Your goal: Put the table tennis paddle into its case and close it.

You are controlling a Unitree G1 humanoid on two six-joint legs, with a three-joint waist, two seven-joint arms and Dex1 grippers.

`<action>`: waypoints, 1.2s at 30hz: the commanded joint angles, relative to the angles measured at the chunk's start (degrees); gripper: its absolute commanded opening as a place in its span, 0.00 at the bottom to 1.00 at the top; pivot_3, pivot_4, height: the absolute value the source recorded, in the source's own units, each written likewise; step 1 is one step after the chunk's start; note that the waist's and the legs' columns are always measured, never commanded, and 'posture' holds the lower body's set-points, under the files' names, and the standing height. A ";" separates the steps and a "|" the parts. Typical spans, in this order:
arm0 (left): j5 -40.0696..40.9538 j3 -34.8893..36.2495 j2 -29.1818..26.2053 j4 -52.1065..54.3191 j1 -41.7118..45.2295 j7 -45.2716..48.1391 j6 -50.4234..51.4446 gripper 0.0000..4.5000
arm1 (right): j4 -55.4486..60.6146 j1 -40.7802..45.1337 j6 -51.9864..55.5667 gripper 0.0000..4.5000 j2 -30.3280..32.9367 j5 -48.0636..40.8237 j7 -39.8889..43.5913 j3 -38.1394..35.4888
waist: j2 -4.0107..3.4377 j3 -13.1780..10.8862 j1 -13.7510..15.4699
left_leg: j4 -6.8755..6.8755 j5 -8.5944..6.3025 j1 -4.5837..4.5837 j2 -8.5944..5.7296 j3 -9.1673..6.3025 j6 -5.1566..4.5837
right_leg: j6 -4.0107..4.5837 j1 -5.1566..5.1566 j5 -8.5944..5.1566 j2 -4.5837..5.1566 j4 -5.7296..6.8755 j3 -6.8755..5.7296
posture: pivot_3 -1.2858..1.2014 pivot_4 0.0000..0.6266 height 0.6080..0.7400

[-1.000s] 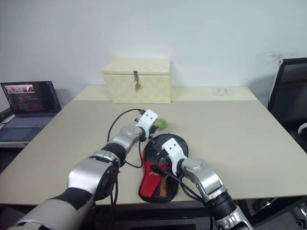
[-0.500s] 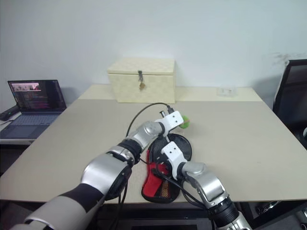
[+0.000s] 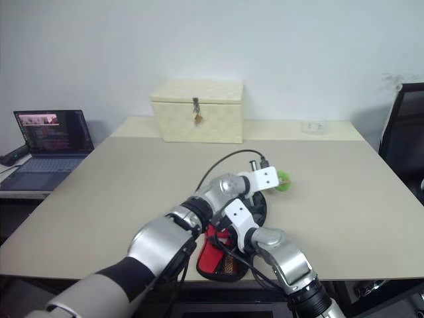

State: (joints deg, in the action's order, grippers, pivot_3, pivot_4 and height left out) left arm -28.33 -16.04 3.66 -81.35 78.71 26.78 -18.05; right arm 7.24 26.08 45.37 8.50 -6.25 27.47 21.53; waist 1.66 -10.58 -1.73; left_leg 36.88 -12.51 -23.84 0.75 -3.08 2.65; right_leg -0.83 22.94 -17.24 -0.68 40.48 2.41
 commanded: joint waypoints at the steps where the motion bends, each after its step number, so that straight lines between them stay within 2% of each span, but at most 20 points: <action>1: 1.31 0.40 1.44 3.25 1.34 1.06 -4.06 0.00 | -5.67 -3.07 4.60 1.00 0.40 -0.09 1.04 2.82 | -0.12 0.07 -0.01 | -0.01 0.00 0.01 0.00 0.00 0.00 | 0.00 -0.01 0.00 0.00 -0.01 0.00 | 0.52 0.24 1.00; 5: 1.94 1.08 0.90 3.14 0.58 2.22 -3.26 0.00 | -6.62 -2.35 4.26 1.00 0.11 0.19 1.16 2.62 | -0.14 0.09 -0.04 | -0.01 0.00 0.05 0.00 -0.02 -0.01 | -0.01 -0.11 0.00 0.00 -0.08 -0.02 | 0.52 0.24 1.00; 6: 2.48 1.54 0.67 3.11 0.32 3.24 -2.85 0.06 | -6.86 -2.16 4.22 1.00 -0.03 0.27 1.19 2.60 | -0.14 0.10 -0.08 | -0.01 0.00 0.07 0.00 -0.03 -0.01 | -0.01 -0.15 0.00 0.00 -0.10 -0.03 | 0.52 0.24 1.00; 8: 3.38 2.34 0.37 3.11 0.00 4.62 -2.36 0.17 | -7.40 -1.80 4.06 1.00 -0.17 0.40 1.35 2.56 | -0.14 0.10 -0.15 | -0.03 -0.01 0.23 0.00 -0.04 -0.01 | -0.01 -0.31 0.00 0.00 -0.13 -0.05 | 0.52 0.24 1.00; 13: 6.03 4.49 -2.61 3.19 -1.07 9.19 -0.12 0.58 | -8.64 -0.34 4.09 1.00 -0.76 0.28 1.77 2.08 | -0.14 0.10 -0.69 | -0.28 -0.02 0.80 0.04 0.02 -0.02 | -0.02 -0.88 0.00 -0.02 -0.46 0.00 | 0.52 0.24 1.00; 18: 9.88 8.47 -7.01 3.83 -1.11 10.33 2.89 0.96 | -7.99 1.28 5.01 1.00 -0.71 -0.75 2.96 0.76 | -0.14 0.10 -1.63 | -0.45 -0.01 0.87 0.06 0.04 -0.02 | -0.02 -0.88 0.00 -0.04 -0.48 0.04 | 0.52 0.24 1.00; 19: 10.53 9.15 -8.22 4.03 -1.03 10.40 3.05 0.99 | -7.22 1.51 5.43 1.00 -0.52 -1.14 3.31 0.33 | -0.14 0.10 -1.65 | -0.48 -0.01 0.89 0.07 0.05 -0.02 | -0.01 -0.88 0.00 -0.04 -0.48 0.05 | 0.52 0.24 1.00; 27: 19.15 16.93 -16.54 6.29 -1.81 16.10 4.67 0.99 | 6.26 1.91 11.30 1.00 5.29 -7.50 7.65 -4.96 | -0.13 0.08 -0.91 | -0.57 -0.01 0.73 0.01 0.00 -0.01 | -0.04 -0.79 -0.02 0.05 -0.61 -0.04 | 0.52 0.24 1.00; 29: 22.73 19.67 -17.48 7.10 -3.02 20.27 5.26 0.99 | 10.26 1.92 12.87 1.00 7.62 -9.81 9.00 -6.99 | -0.12 0.07 -0.82 | -0.57 -0.01 0.56 0.00 -0.01 -0.01 | -0.05 -0.64 -0.02 0.09 -0.61 -0.05 | 0.52 0.24 1.00; 32: 26.72 21.20 -17.98 9.55 -6.99 31.58 3.11 0.99 | 15.12 1.87 14.23 1.00 12.02 -12.55 10.50 -10.60 | -0.14 0.05 -0.80 | -0.58 -0.01 0.49 -0.01 -0.04 -0.01 | 0.00 -0.59 0.01 0.12 -0.62 -0.09 | 0.52 0.24 1.00; 36: 28.76 20.81 -17.56 11.53 -11.44 39.84 2.82 0.99 | 15.71 2.94 13.63 1.00 17.29 -15.11 11.92 -16.74 | -0.11 0.02 -0.77 | -0.58 -0.01 0.49 -0.02 -0.04 -0.01 | 0.06 -0.59 0.04 0.11 -0.63 -0.11 | 0.52 0.24 1.00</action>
State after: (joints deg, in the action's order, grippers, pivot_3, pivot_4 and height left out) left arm -1.15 4.71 -14.03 -72.53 66.92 63.67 -14.34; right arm 21.29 27.64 59.47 24.86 -19.57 38.72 8.46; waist 1.55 -10.57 -2.50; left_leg 36.29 -12.52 -23.35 0.73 -3.12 2.64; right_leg -0.77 22.35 -17.20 -0.57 39.85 2.32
